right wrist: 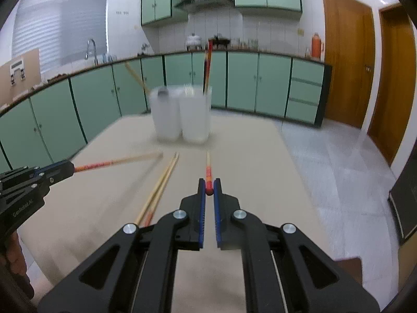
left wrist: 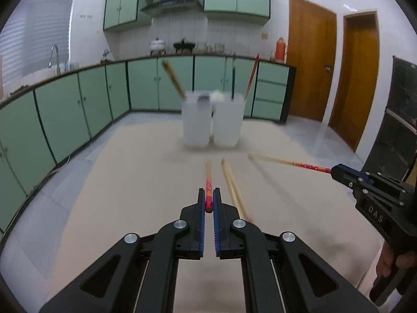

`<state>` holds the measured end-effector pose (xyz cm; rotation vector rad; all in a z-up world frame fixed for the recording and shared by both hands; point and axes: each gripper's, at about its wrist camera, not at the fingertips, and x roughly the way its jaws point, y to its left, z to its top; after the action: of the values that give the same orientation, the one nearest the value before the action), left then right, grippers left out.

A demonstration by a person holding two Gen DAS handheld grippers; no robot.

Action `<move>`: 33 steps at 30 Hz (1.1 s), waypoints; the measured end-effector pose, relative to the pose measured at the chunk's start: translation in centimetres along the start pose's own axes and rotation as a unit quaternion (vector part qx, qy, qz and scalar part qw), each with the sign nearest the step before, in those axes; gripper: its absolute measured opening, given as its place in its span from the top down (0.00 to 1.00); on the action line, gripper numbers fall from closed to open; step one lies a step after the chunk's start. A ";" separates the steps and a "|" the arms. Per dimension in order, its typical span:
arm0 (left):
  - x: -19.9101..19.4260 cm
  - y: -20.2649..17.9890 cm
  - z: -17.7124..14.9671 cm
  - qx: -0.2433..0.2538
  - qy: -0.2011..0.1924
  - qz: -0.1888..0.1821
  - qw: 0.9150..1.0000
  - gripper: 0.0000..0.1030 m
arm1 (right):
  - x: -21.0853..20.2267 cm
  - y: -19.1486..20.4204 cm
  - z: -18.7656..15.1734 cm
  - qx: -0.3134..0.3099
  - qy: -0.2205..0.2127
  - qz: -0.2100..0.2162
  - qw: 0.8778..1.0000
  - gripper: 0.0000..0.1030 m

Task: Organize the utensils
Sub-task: 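Carry both red chopsticks to the caddy and drop them in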

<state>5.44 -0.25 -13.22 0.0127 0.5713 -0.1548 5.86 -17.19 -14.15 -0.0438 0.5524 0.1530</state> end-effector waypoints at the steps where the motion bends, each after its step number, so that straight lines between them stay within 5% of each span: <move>1: -0.3 0.0 0.9 0.001 -0.010 -0.003 1.000 0.95 | -0.3 -0.2 0.6 0.000 -0.006 0.000 1.000 0.95; 9: -1.2 0.0 6.6 0.000 -0.069 -0.021 0.997 0.95 | -1.3 -2.5 7.4 0.032 -0.046 0.019 0.998 0.95; 23: -0.9 1.8 15.6 -0.016 -0.118 -0.060 0.991 0.95 | -0.8 -3.9 17.0 0.051 -0.060 0.076 0.994 0.95; 33: -0.9 2.7 23.3 -0.012 -0.193 -0.049 0.980 0.95 | 0.2 -3.0 26.7 0.016 -0.131 0.088 0.987 0.95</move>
<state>17.68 1.26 6.79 -0.0682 0.1854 -0.2397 20.37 -17.89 8.45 0.0560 0.2960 0.3166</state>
